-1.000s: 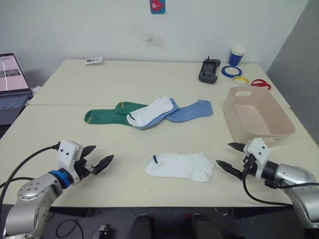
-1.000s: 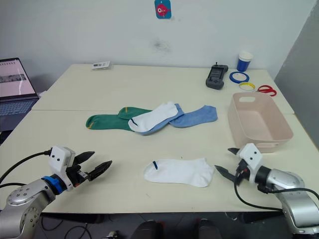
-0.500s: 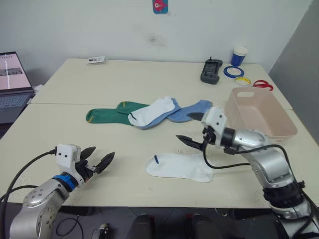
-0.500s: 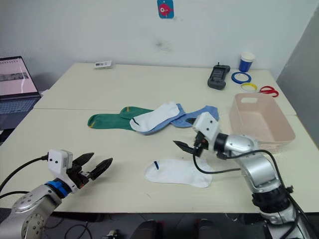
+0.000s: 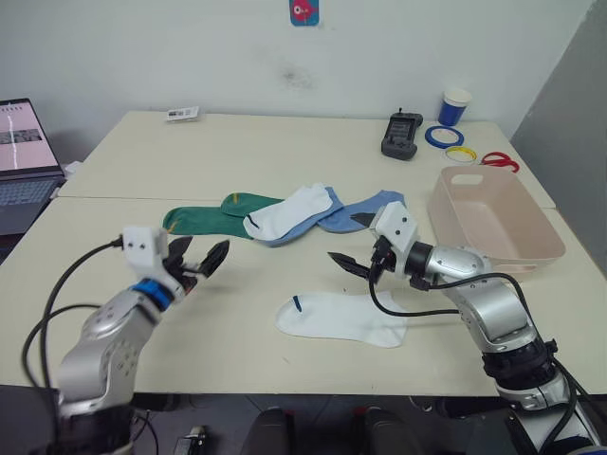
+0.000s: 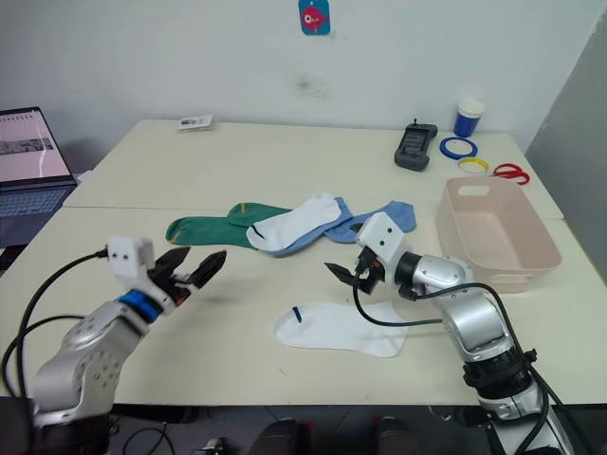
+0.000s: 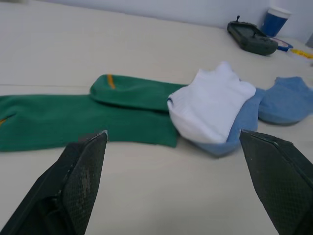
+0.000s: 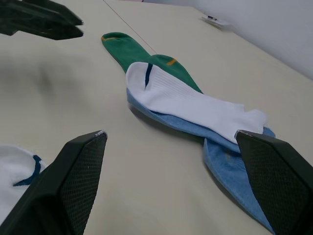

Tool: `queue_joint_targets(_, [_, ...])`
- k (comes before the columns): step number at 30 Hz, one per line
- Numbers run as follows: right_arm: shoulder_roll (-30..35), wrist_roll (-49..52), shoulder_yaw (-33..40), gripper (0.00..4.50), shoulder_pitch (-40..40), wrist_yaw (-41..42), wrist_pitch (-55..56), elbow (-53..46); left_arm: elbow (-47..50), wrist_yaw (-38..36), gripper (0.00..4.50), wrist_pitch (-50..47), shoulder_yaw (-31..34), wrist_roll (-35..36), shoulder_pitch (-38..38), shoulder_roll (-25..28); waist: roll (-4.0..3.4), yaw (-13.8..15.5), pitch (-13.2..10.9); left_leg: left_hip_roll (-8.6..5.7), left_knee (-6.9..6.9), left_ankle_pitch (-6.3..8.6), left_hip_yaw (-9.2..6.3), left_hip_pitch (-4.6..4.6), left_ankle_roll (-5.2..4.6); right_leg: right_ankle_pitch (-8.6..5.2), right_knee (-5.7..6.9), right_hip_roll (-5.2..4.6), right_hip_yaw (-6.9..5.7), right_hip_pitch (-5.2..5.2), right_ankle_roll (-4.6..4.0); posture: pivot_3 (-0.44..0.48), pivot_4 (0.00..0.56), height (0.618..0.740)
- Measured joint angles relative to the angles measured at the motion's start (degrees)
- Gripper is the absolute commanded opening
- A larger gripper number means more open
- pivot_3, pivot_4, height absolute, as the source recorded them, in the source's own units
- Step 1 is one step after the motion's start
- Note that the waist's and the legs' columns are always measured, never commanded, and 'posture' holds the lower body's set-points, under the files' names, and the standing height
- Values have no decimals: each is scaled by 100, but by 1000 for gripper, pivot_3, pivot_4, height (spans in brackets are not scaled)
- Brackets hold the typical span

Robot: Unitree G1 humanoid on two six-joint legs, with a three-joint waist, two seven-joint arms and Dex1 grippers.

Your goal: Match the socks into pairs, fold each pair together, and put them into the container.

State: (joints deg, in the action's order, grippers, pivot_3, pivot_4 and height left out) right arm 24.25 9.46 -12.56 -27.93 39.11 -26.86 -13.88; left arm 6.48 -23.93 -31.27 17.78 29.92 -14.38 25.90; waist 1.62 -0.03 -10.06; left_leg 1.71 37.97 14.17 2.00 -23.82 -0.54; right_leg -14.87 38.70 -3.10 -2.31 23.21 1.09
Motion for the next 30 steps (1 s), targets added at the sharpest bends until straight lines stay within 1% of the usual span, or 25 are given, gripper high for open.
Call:
queue_joint_targets(2, [2, -42, 4, 4500, 49, -67, -10, -30, -542, 90, 4457, 4, -156, -156, -535, -50, 1, 0, -1, -1, 0, 0, -1, 0, 0, 0, 2, 3, -3, 0, 0, 0, 150, 740])
queue_joint_targets(4, [15, -51, 25, 4500, 116, -128, -36, -108, -893, 88, 4457, 6, -301, -287, -853, -55, 1, -27, -1, 1, -1, 0, 1, 2, 0, 0, 2, 4, 1, 2, 0, 0, 150, 740])
queue_joint_targets(7, [27, -54, 41, 4500, 233, -222, -147, -230, -1373, 75, 4457, -10, -572, -507, -1117, -72, 1, -40, -1, 3, -1, -1, 1, 3, 1, 0, 5, 4, 2, 4, 0, 0, 150, 740])
queue_joint_targets(8, [30, -55, 56, 4500, 257, -257, -177, -273, -1481, 60, 4289, -1, -650, -576, -1137, -82, 1, -41, -1, 3, -1, -1, 1, 3, 2, 0, 5, 4, 2, 4, 0, 0, 150, 740])
queue_joint_targets(11, [46, -62, 89, 4500, 287, -334, -264, -427, -1837, 51, 3547, 59, -781, -750, -1248, -113, 3, -30, -2, 4, 0, -3, -1, 2, 4, 0, 7, 4, 0, 4, 0, 0, 150, 740])
queue_joint_targets(19, [60, -115, 184, 4500, 419, -431, -392, -600, -2093, -52, 867, 285, -841, -881, -1491, -241, 3, -16, -2, 3, 0, -4, 0, 2, 7, 0, 6, 1, 0, 4, 0, 0, 150, 740])
queue_joint_targets(21, [60, -117, 189, 4500, 419, -431, -396, -601, -2158, -59, 238, 293, -842, -888, -1502, -252, 3, -18, -2, 3, -1, -6, -1, 2, 10, 0, 7, 2, 0, 4, 0, 0, 150, 740])
queue_joint_targets(22, [60, -117, 194, 4500, 419, -431, -398, -601, -2191, -57, 33, 293, -842, -891, -1503, -252, 3, -18, -2, 3, -1, -7, -1, 1, 11, 0, 7, 2, 0, 4, 0, 0, 150, 740])
queue_joint_targets(30, [60, -118, 213, 4500, 414, -422, -398, -597, -2259, -71, 33, 345, -745, -825, -1569, -284, 4, -14, -2, 3, -1, -8, -1, 1, 13, 0, 7, 1, -1, 4, 0, 0, 150, 740])
